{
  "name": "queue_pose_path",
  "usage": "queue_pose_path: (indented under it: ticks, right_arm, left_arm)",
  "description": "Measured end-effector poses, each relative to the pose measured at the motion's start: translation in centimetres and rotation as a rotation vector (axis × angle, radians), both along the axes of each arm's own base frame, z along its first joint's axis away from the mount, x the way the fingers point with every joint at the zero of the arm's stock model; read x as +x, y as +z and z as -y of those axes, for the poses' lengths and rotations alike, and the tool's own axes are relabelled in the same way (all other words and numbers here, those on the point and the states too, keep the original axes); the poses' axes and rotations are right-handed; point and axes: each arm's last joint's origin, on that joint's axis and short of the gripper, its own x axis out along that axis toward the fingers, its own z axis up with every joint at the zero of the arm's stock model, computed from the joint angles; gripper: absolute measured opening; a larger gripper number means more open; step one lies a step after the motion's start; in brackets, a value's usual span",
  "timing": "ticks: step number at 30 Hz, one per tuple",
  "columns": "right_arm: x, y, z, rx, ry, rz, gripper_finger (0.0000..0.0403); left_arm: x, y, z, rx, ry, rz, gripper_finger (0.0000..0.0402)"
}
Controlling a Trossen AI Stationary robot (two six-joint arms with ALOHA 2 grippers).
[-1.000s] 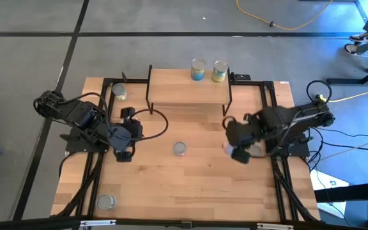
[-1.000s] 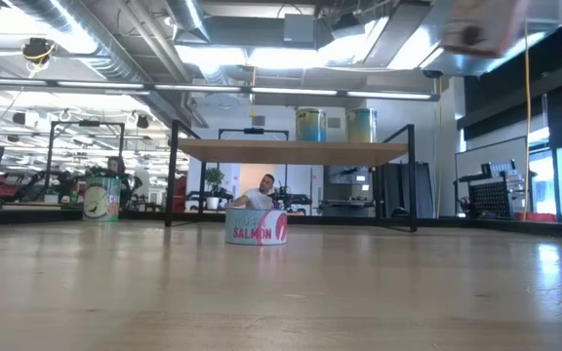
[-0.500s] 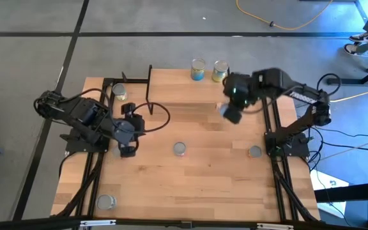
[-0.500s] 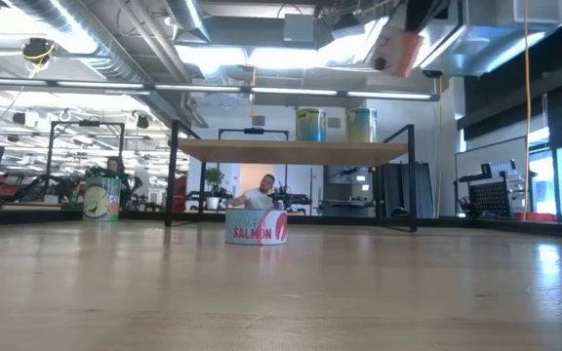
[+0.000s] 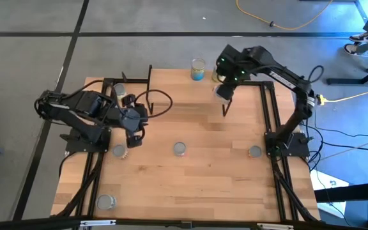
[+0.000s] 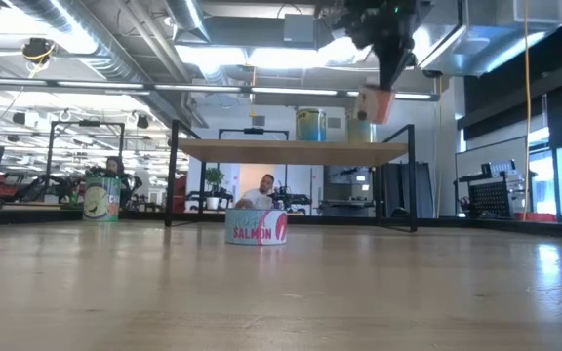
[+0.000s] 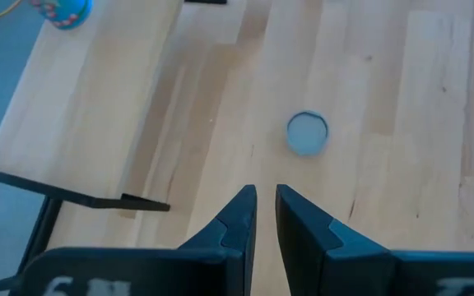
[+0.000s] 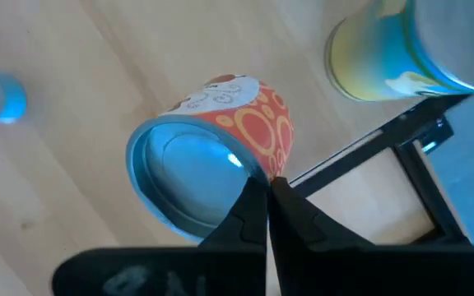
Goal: Pick and place cans onto a shelf
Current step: Put the canned meatballs on the shelf
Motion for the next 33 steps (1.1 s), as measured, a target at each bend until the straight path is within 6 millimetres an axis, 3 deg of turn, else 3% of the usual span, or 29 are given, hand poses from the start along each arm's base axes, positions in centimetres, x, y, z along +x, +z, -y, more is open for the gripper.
queue_pose_path:
  ticks: [6, 12, 22, 33]
  right_arm:
    - [0.7, -2.1, 2.3, 0.046, 0.034, -0.056, 0.0002]
    - [0.9, -3.2, 3.3, 0.065, 0.042, -0.092, 0.0002]
    - [1.1, -3.6, 3.6, 0.064, 0.083, -0.113, 0.0061]
    - [0.9, -3.6, 3.9, -0.037, 0.061, -0.189, 0.0066]
  left_arm:
    - [0.1, 0.0, -0.5, -0.002, 0.024, 0.0, 0.0043]
    - [0.1, 0.0, -0.6, -0.003, 0.025, -0.001, 0.0043]
    - [0.1, 0.0, -0.6, -0.003, 0.025, -0.001, 0.0043]
    - [0.1, 0.0, -0.6, -0.003, 0.024, -0.001, 0.0043]
